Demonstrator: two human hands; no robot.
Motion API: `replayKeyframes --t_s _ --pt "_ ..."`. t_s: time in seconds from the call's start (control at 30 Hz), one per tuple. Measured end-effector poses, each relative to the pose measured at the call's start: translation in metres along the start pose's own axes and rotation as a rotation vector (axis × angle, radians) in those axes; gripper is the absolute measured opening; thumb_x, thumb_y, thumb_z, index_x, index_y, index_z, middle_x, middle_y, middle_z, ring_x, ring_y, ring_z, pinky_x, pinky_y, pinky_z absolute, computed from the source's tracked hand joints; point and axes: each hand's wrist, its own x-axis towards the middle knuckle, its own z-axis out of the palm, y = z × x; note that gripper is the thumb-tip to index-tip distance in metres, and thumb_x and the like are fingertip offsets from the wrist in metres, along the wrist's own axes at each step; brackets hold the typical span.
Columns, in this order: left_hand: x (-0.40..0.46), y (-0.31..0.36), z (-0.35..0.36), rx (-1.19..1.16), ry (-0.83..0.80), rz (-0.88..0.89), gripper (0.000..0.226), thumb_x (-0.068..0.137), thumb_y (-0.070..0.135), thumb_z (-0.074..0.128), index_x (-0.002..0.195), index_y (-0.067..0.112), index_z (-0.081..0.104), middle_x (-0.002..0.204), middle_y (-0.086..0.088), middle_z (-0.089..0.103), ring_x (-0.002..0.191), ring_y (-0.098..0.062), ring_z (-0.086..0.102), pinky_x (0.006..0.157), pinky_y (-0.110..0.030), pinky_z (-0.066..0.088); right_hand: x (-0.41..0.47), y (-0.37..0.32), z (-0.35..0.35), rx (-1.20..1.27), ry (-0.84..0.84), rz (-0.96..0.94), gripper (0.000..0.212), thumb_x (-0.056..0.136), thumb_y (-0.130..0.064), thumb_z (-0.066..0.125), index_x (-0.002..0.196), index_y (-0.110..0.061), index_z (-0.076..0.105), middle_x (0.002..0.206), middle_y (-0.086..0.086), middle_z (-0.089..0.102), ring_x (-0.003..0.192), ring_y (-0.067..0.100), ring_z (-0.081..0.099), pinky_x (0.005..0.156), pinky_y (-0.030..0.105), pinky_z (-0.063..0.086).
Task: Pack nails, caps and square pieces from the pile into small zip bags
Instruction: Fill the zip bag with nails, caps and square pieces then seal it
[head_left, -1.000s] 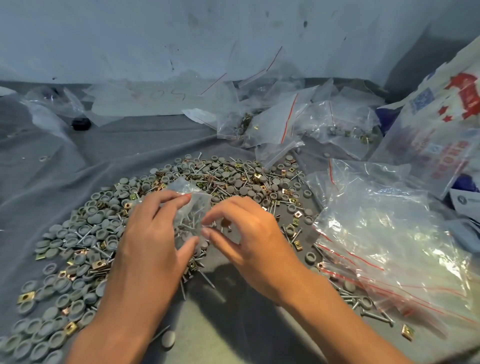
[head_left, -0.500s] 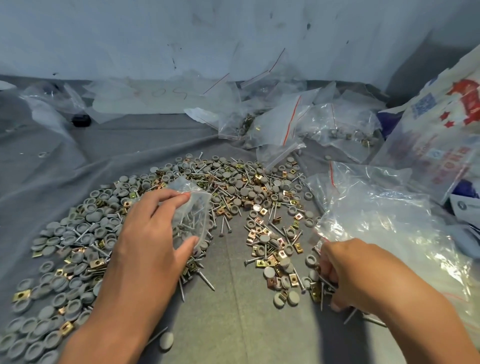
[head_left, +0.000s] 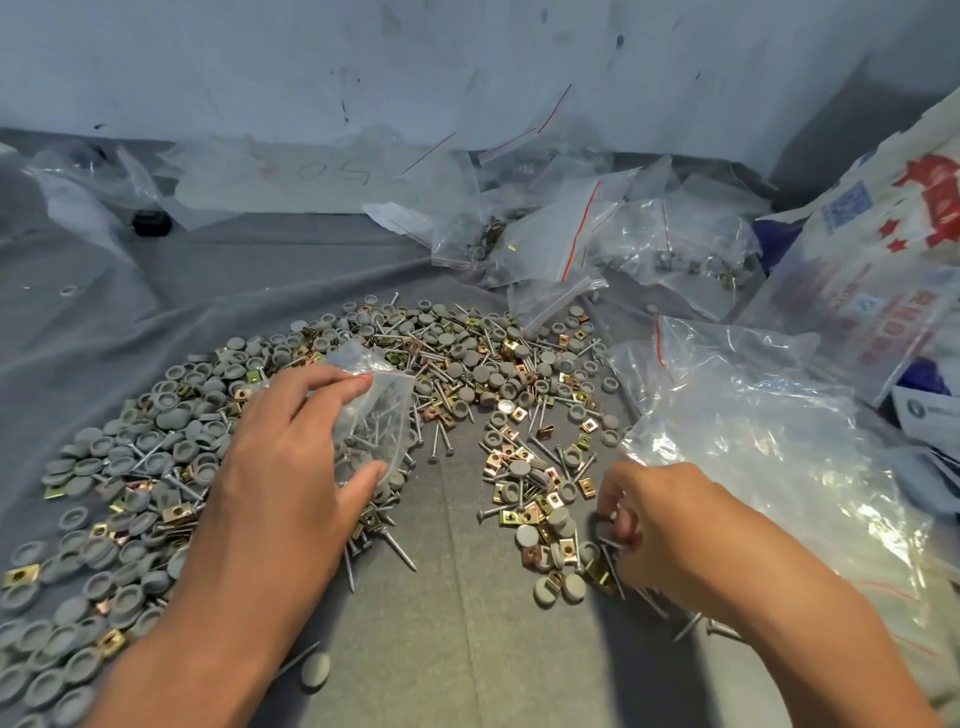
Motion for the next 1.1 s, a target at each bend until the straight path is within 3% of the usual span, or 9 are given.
replayKeyframes --t_s 0.17,0.27,0.4,0.53,0.67,0.8,0.87,0.93,1.1 --pt "0.0 -0.004 0.003 -0.007 0.004 0.017 0.077 0.068 0.022 0.087 0.137 0.014 0.055 0.127 0.003 0.051 0.11 -0.011 0.05 0.102 -0.031 0.039 0.014 0.004 0.001 0.401 0.159 -0.101 0.025 0.083 -0.013 0.078 0.096 -0.033 0.069 0.085 -0.017 0.069 0.07 -0.006 0.065 0.055 0.007 0.046" --pt "0.0 -0.005 0.007 -0.025 0.027 0.026 0.076 0.066 0.019 0.088 0.135 0.013 0.057 0.126 0.001 0.052 0.112 -0.016 0.052 0.101 -0.034 0.041 0.019 0.007 0.001 0.598 0.279 -0.157 0.021 0.085 -0.015 0.078 0.088 -0.035 0.073 0.084 -0.021 0.073 0.074 -0.009 0.066 0.062 0.009 0.049" --pt "0.0 -0.008 0.012 -0.009 0.037 0.043 0.077 0.065 0.017 0.089 0.135 0.012 0.056 0.126 0.0 0.052 0.113 -0.016 0.05 0.1 -0.034 0.04 0.031 0.008 0.001 0.807 0.291 -0.201 0.01 0.087 -0.026 0.079 0.092 -0.033 0.075 0.09 -0.017 0.075 0.081 -0.001 0.07 0.074 0.027 0.057" --pt "-0.001 -0.006 0.013 -0.002 0.028 0.041 0.077 0.064 0.017 0.089 0.133 0.01 0.057 0.125 -0.002 0.053 0.113 -0.019 0.052 0.101 -0.034 0.04 0.04 -0.006 0.005 1.071 0.296 -0.265 0.01 0.087 -0.025 0.078 0.096 -0.026 0.074 0.085 -0.005 0.076 0.07 0.0 0.065 0.06 0.012 0.045" --pt "-0.002 0.002 0.009 -0.004 -0.009 0.043 0.078 0.064 0.019 0.09 0.134 0.01 0.057 0.125 0.001 0.05 0.111 -0.016 0.052 0.102 -0.029 0.039 0.043 -0.035 0.011 1.251 0.378 -0.416 0.008 0.085 -0.023 0.079 0.091 -0.019 0.075 0.081 -0.004 0.076 0.072 0.004 0.067 0.062 0.013 0.048" --pt "-0.003 0.007 0.007 -0.048 -0.017 0.052 0.076 0.064 0.016 0.091 0.134 0.013 0.059 0.127 0.003 0.051 0.115 -0.015 0.052 0.105 -0.021 0.035 0.041 -0.074 0.023 1.102 0.581 -0.6 0.012 0.08 -0.026 0.084 0.085 -0.02 0.075 0.078 -0.008 0.073 0.07 0.007 0.067 0.064 0.017 0.05" --pt "-0.002 0.006 0.006 -0.061 -0.019 0.049 0.076 0.064 0.013 0.091 0.134 0.013 0.06 0.128 0.003 0.052 0.117 -0.016 0.053 0.107 -0.025 0.038 0.042 -0.089 0.028 0.904 0.701 -0.692 0.014 0.079 -0.022 0.085 0.087 -0.017 0.075 0.08 -0.011 0.071 0.074 0.003 0.065 0.067 0.009 0.046" --pt "-0.002 0.007 0.005 -0.06 -0.014 0.053 0.077 0.063 0.011 0.091 0.134 0.011 0.059 0.128 0.002 0.052 0.118 -0.018 0.054 0.107 -0.035 0.045 0.043 -0.097 0.032 0.745 0.769 -0.737 0.015 0.078 -0.017 0.085 0.089 -0.013 0.076 0.086 -0.007 0.072 0.079 0.001 0.065 0.072 0.011 0.049" --pt "-0.002 0.01 0.003 -0.065 0.014 0.036 0.075 0.064 0.01 0.091 0.132 0.012 0.06 0.126 0.004 0.052 0.115 -0.015 0.054 0.102 -0.036 0.05 0.045 -0.101 0.038 0.686 0.817 -0.75 0.027 0.079 -0.006 0.083 0.105 -0.009 0.078 0.111 -0.001 0.073 0.096 0.002 0.068 0.085 0.016 0.054"
